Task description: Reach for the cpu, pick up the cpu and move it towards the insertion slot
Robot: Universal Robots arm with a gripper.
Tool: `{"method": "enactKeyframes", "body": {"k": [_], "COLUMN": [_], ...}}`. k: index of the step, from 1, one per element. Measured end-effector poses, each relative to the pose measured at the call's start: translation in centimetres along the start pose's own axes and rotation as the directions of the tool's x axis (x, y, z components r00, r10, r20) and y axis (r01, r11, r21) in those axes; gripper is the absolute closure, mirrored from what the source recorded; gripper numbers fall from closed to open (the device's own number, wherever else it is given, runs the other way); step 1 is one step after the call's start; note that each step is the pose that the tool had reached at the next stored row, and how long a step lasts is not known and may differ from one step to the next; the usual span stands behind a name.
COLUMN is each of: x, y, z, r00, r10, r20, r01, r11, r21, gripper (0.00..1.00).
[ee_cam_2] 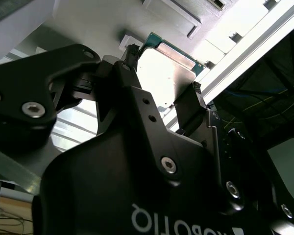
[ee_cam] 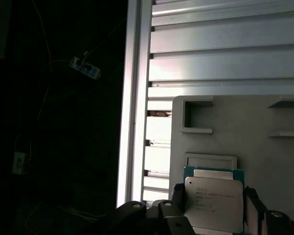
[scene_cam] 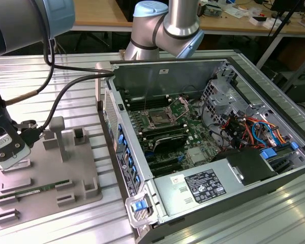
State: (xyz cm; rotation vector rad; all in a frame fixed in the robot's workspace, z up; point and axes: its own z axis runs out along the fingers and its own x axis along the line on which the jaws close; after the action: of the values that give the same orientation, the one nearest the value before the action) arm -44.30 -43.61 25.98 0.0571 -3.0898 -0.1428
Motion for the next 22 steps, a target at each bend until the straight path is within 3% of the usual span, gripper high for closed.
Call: {"method": "enactKeyframes", "body": {"k": [7,22], "x": [0.0,0.06], "y": [0.0,0.11], "z": [-0.04,-1.22], "r00": [1.0,1.0], "r10": [0.0,0.0], "r20": [-0.0001,0.0], "r01": [0.0,0.0], "r11": [1.0,1.0], "r21": [0.0001,-0.0035], "gripper": [0.45,0.45]}}
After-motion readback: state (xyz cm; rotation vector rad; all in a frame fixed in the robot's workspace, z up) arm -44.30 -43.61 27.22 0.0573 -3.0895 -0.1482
